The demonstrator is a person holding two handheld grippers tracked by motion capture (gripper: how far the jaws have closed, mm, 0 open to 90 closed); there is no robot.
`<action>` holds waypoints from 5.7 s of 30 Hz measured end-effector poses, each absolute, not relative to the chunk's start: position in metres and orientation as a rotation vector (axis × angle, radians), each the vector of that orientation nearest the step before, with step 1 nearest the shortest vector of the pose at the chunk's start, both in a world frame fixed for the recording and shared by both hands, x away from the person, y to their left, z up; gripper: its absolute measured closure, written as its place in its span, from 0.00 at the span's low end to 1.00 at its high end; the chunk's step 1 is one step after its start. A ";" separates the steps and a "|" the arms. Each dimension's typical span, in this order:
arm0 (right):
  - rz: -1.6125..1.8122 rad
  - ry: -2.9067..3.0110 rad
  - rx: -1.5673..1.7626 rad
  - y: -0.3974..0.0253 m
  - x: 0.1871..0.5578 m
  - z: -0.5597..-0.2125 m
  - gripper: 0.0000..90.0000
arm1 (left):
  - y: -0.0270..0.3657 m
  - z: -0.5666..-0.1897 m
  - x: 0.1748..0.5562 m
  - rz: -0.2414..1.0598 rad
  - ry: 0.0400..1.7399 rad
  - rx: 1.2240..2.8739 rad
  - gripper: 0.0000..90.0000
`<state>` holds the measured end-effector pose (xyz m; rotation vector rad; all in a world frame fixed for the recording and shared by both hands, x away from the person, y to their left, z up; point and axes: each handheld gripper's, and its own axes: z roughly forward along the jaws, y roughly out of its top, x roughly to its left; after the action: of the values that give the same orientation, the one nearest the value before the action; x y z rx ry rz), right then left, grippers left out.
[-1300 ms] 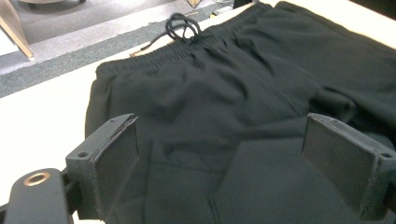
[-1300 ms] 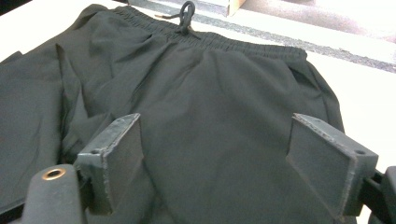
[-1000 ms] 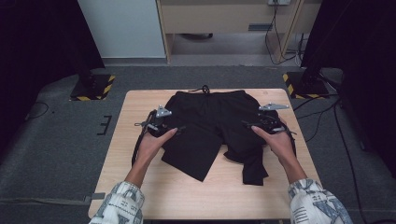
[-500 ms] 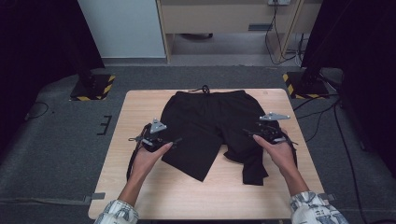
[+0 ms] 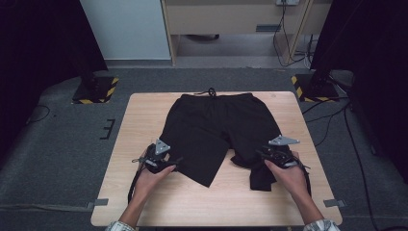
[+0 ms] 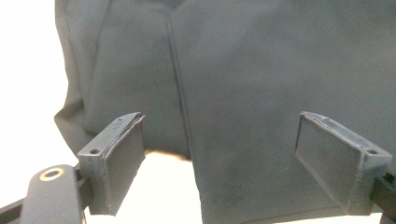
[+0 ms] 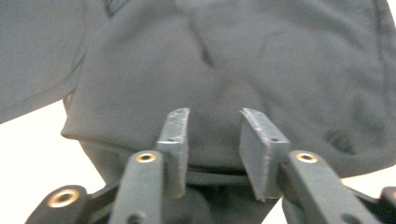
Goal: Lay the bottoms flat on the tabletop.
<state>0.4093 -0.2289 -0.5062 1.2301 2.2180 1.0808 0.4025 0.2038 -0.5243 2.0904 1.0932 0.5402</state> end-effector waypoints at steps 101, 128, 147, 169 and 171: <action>1.039 2.205 1.262 -0.245 0.356 -0.518 0.31 | 0.259 -0.505 0.291 0.447 0.961 2.159 0.65; 1.068 2.212 1.236 -0.250 0.333 -0.516 0.37 | 0.209 -0.528 0.382 0.464 0.948 2.188 0.60; 1.016 2.255 1.197 -0.224 0.361 -0.524 0.37 | 0.237 -0.513 0.306 0.399 0.980 2.318 0.97; 1.085 2.262 1.174 -0.260 0.304 -0.506 0.97 | 0.233 -0.507 0.358 0.662 1.002 2.038 0.32; 1.052 2.281 1.164 -0.265 0.289 -0.505 0.96 | 0.225 -0.508 0.368 0.661 0.980 2.050 0.32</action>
<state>0.2889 -0.2655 -0.5047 1.1642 2.2810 1.0525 0.3680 0.2253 -0.5083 2.0499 0.9804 0.6611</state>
